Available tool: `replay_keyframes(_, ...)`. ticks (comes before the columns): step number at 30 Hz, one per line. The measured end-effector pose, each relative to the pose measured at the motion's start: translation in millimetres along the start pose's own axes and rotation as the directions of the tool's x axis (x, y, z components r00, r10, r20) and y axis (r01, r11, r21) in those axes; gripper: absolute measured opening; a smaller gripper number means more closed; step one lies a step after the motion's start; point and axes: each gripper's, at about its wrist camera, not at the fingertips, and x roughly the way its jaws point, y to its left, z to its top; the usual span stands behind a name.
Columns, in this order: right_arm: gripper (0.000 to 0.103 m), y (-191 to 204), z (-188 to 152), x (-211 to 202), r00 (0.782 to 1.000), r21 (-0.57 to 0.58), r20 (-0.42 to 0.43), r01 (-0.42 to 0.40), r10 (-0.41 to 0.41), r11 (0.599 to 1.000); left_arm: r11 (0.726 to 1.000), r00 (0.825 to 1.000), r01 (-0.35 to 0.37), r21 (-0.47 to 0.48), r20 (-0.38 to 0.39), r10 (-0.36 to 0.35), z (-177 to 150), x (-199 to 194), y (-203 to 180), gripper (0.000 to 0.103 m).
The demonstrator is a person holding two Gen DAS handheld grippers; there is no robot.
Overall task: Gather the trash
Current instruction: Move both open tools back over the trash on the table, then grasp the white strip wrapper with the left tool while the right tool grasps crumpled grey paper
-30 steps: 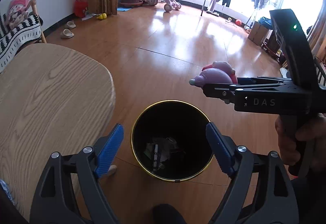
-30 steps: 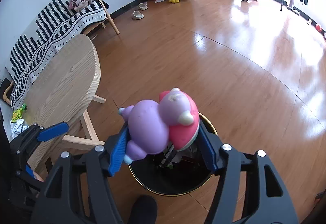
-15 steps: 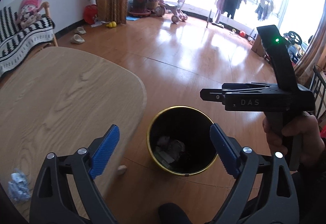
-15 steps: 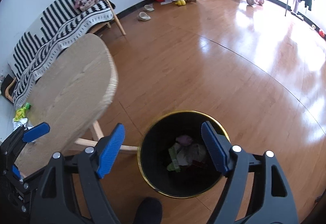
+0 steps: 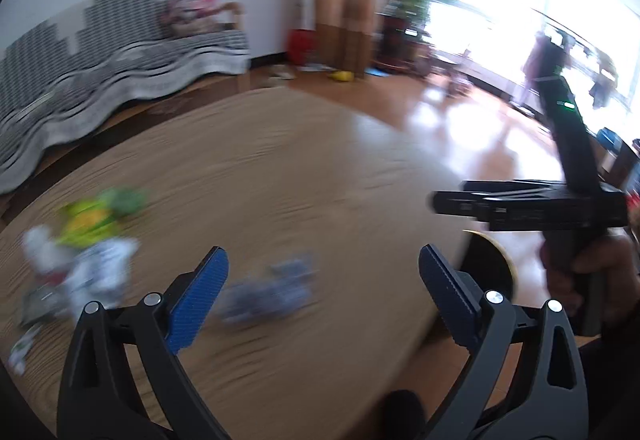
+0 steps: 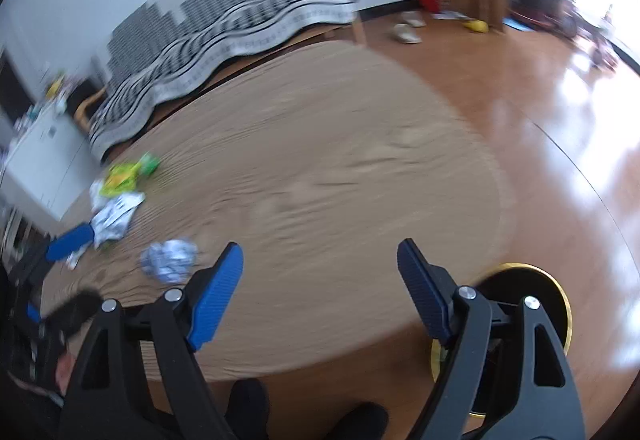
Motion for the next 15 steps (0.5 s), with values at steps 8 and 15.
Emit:
replay_keyframes(8, 0.082, 106.2, -0.4, 45.6, 0.995, -0.156, -0.087, -0.052, 0.039, 0.986, 0.944, 0.950, -0.313, -0.107, -0.019, 0.312, -56.7, -58.8, 161.4, 0.095)
replay_keyframes(15, 0.084, 149.1, -7.1, 84.7, 0.989, -0.226, -0.151, -0.041, 0.006, 0.973, 0.879, 0.887, -0.460, -0.130, -0.113, 0.448, -98.8, -69.2, 277.9, 0.095)
